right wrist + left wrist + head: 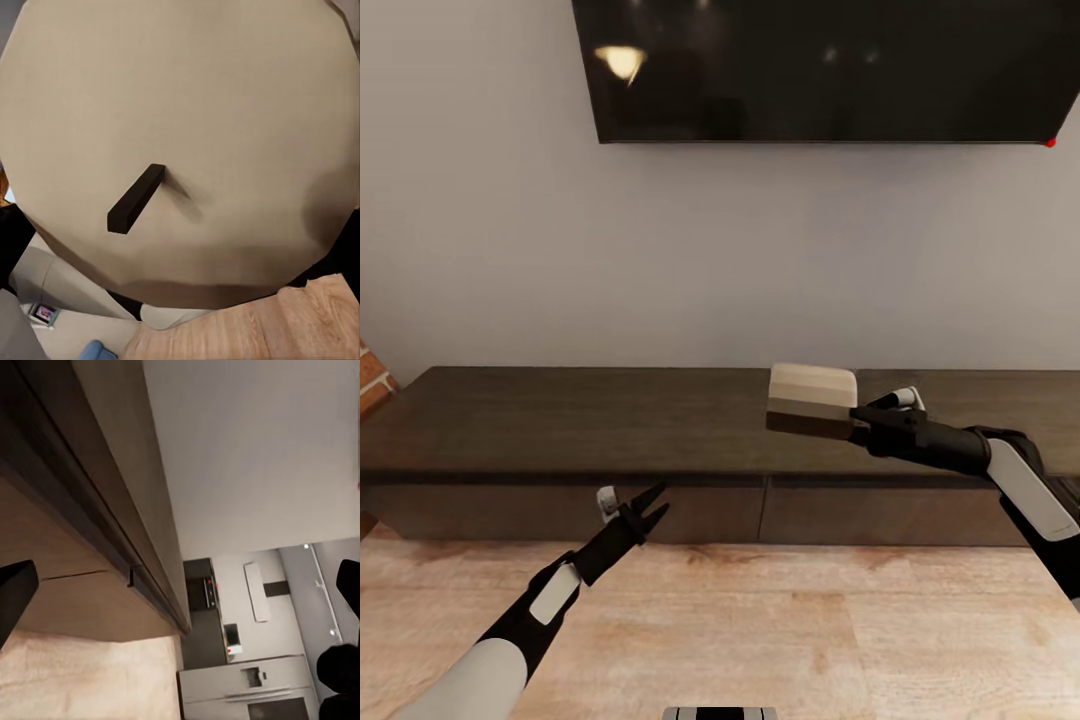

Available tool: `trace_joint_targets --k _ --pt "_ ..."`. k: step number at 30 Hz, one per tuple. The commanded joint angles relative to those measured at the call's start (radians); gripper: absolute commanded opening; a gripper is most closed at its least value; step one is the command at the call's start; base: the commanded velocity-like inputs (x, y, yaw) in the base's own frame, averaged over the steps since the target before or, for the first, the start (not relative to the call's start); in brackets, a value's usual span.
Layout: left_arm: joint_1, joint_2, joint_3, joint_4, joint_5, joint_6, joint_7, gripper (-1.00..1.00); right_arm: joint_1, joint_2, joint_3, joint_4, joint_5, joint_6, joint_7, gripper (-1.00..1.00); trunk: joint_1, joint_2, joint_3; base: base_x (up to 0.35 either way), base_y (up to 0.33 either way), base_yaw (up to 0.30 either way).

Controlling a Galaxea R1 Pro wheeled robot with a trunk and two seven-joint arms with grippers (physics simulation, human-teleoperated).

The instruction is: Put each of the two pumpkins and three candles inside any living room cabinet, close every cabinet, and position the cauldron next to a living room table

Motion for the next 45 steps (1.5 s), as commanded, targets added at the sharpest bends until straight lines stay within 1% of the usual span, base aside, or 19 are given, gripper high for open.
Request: trace_joint_targets --k 1,6,15,24,29,34,45 --pt "0.000 0.001 0.001 0.000 0.006 0.010 -0.002 1.00 0.000 -0.001 0.002 0.000 -0.009 0.007 0.003 -1.00 0.000 0.000 -0.001 0.009 0.000 0.000" --pt "0.000 0.003 0.002 0.000 0.007 0.008 -0.002 1.00 0.001 -0.001 0.002 0.000 -0.008 0.007 0.003 -1.00 0.000 0.000 -0.001 0.032 -0.050 0.000" --pt "0.000 0.004 0.002 0.001 0.005 0.004 0.002 1.00 0.002 0.000 0.005 0.000 -0.008 0.007 0.003 -1.00 0.000 0.000 -0.001 0.155 -0.130 0.000" --pt "0.000 0.004 0.002 0.002 0.003 0.001 0.012 1.00 0.002 0.000 0.047 0.000 -0.008 0.007 0.003 -1.00 0.000 0.000 -0.001 0.010 -0.008 0.000" --pt "0.000 0.004 0.003 0.002 0.003 -0.002 0.012 1.00 0.002 0.000 0.057 0.000 -0.008 0.007 0.003 -1.00 0.000 0.000 -0.001 0.000 0.000 0.000" --pt "0.000 0.004 0.002 0.001 0.003 -0.004 0.011 1.00 0.002 0.000 0.059 0.000 -0.008 0.007 0.003 -1.00 0.000 0.000 -0.001 0.000 0.000 0.000" --pt "0.000 0.004 0.002 0.001 0.003 -0.003 0.008 1.00 0.002 0.000 0.060 -0.001 -0.010 0.007 0.003 -1.00 0.005 -0.003 -0.043 0.000 0.000 0.000"
